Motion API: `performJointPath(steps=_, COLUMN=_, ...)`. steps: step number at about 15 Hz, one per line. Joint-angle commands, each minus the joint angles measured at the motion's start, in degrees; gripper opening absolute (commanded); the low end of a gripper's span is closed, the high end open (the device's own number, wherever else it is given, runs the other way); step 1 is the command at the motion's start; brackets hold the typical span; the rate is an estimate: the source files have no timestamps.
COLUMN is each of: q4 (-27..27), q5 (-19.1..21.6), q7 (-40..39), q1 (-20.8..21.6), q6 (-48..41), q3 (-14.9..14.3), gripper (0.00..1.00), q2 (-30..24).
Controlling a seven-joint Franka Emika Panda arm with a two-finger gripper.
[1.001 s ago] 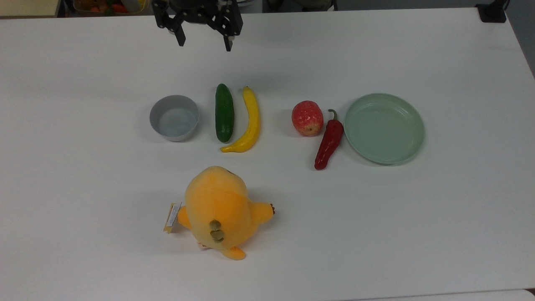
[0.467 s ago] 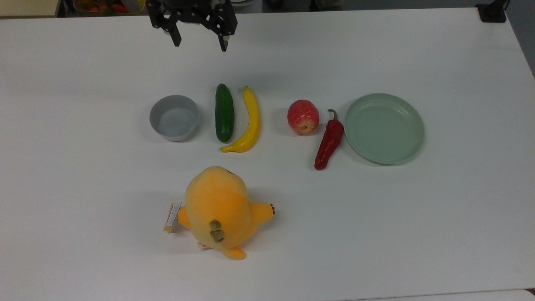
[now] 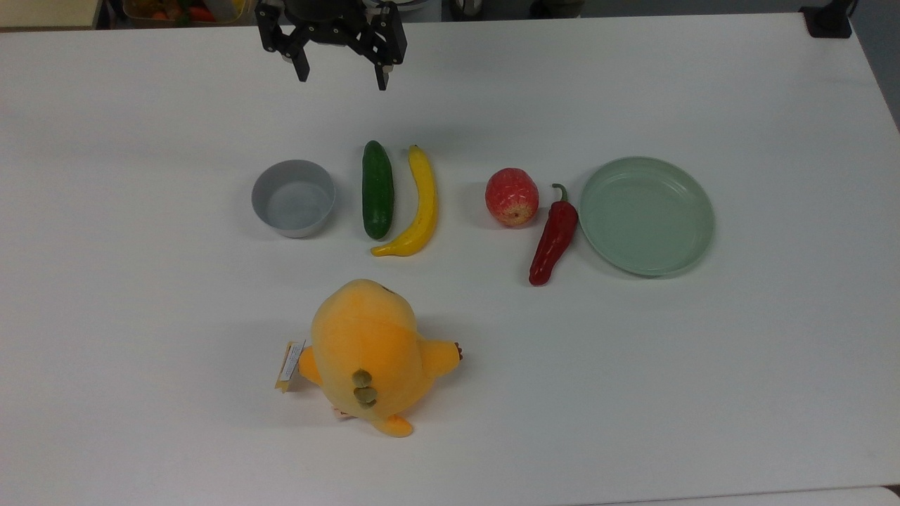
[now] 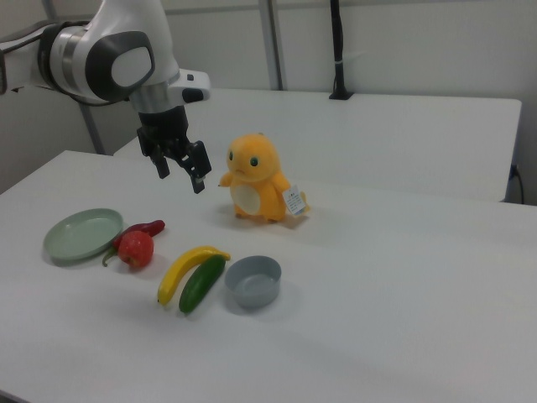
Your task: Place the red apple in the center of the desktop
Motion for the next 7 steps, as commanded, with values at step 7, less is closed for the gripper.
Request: performJointPath(steps=7, q4=-1.01, q5=-3.12, q7=-1.19, q1=0.86, q6=-0.08, q3=0.67, gripper=1.00, q2=-0.31)
